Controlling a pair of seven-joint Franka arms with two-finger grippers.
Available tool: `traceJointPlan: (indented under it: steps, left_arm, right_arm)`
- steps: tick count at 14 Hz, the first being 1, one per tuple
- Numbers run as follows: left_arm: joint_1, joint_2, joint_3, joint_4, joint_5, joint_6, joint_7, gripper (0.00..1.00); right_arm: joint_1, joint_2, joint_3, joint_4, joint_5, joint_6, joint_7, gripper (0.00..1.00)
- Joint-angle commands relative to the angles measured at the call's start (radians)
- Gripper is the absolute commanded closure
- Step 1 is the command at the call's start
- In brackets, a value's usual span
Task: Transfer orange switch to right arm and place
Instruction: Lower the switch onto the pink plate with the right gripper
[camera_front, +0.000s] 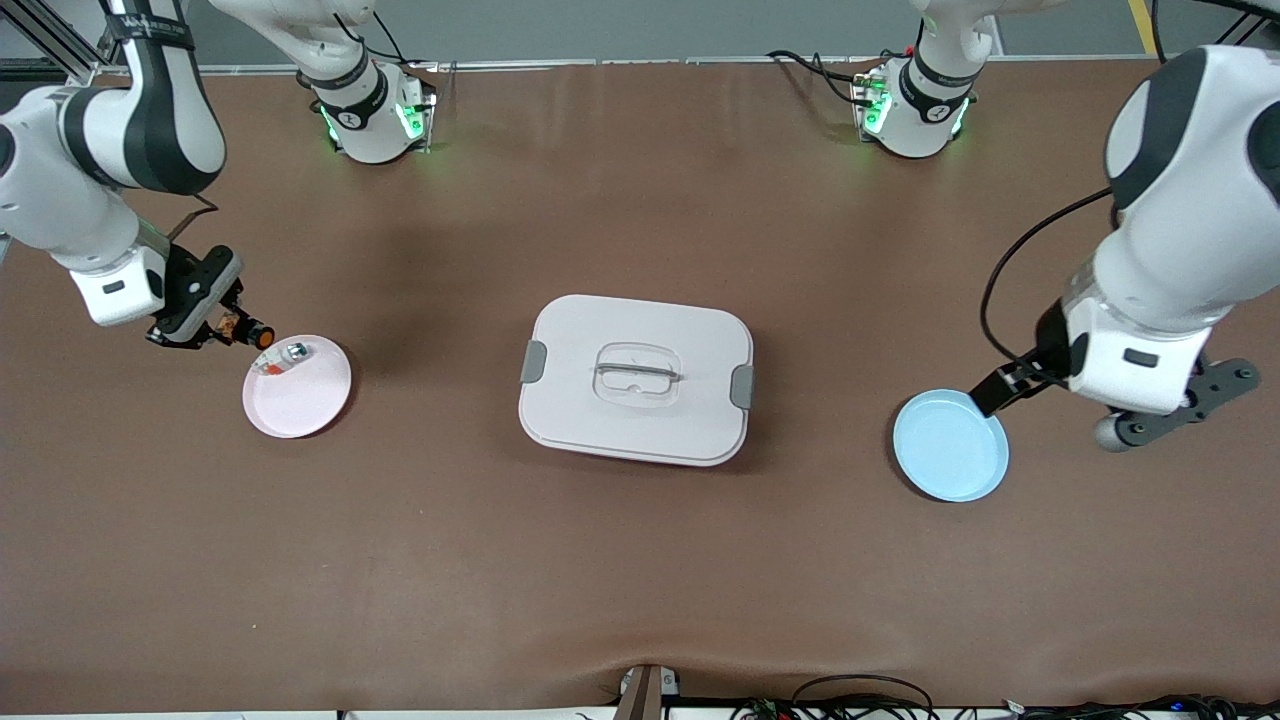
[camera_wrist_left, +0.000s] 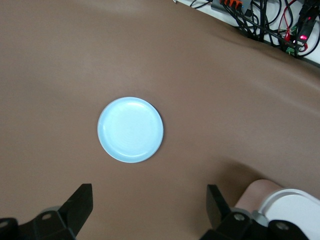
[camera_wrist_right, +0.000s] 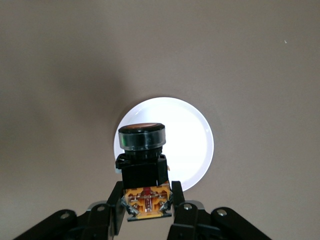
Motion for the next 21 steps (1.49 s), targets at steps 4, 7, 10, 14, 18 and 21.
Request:
traceJointPlan:
  steps: [4,7,10,14,18,21]
  left_arm:
    - [-0.081,-0.242,0.236,-0.223,-0.151,-0.003,0.340,0.00]
    - [-0.087,-0.344,0.304,-0.325,-0.195,-0.003,0.506,0.00]
    - [-0.082,-0.417,0.315,-0.400,-0.208,-0.035,0.580,0.00]
    - [-0.079,-0.440,0.305,-0.408,-0.206,-0.057,0.581,0.00]
    - [-0.076,-0.444,0.308,-0.405,-0.206,-0.072,0.585,0.00]
    - [-0.076,-0.447,0.307,-0.403,-0.206,-0.094,0.583,0.00]
  right_arm:
    - [0.004,0.084,0.013,-0.042,-0.094,0.171,-0.022,1.00]
    - [0.001,0.135,0.013,-0.048,-0.102,0.247,-0.033,1.00]
    - [-0.005,0.199,0.013,-0.054,-0.128,0.322,-0.068,1.00]
    - [-0.036,0.277,0.013,-0.098,-0.128,0.469,-0.070,1.00]
    - [-0.064,0.334,0.016,-0.130,-0.128,0.570,-0.079,1.00]
    - [-0.065,0.365,0.016,-0.132,-0.128,0.589,-0.082,1.00]
